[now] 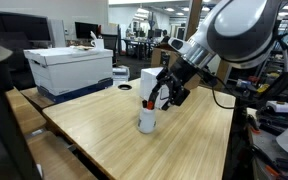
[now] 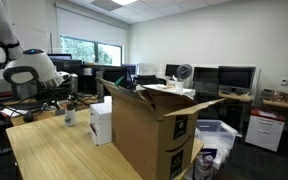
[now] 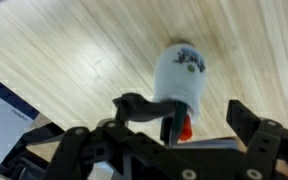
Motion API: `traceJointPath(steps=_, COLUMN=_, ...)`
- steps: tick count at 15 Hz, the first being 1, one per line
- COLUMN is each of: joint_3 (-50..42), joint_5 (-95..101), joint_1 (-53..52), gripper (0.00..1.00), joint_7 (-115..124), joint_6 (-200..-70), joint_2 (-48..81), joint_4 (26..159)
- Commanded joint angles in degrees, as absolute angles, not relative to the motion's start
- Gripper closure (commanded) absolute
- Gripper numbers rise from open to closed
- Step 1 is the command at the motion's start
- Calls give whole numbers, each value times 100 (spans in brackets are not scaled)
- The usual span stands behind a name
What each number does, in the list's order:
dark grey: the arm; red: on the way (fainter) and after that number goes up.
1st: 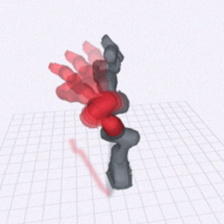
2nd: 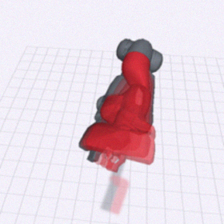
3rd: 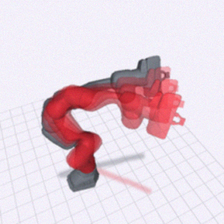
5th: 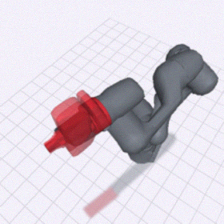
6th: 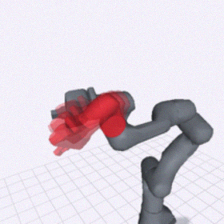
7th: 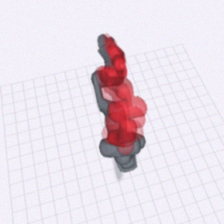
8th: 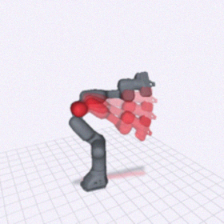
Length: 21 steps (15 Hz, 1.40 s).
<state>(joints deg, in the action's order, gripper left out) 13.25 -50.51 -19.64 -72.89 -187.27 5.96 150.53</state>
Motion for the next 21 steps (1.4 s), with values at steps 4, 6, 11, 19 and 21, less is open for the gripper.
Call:
traceJointPath(steps=4, joint_3=-1261, joint_5=-4310, joint_1=-3806, gripper=0, joint_7=-7070, joint_6=-18917, joint_2=1234, joint_4=15406)
traceJointPath(steps=6, joint_3=-2171, joint_5=-4392, joint_1=-4669, gripper=0, joint_7=-7088, joint_6=-18771, joint_2=1478, joint_4=15304)
traceJointPath(steps=11, joint_3=-4056, joint_5=-4302, joint_1=-6626, gripper=0, joint_7=-6920, joint_6=-18298, joint_2=2192, joint_4=14991)
traceJointPath(steps=19, joint_3=-7304, joint_5=-2792, joint_1=-9832, gripper=0, joint_7=-5474, joint_6=-15780, joint_2=3400, joint_4=14055)
traceJointPath(steps=21, joint_3=-7982, joint_5=-1680, joint_1=-10414, gripper=0, joint_7=-4780, joint_6=-14805, joint_2=3235, joint_4=13770)
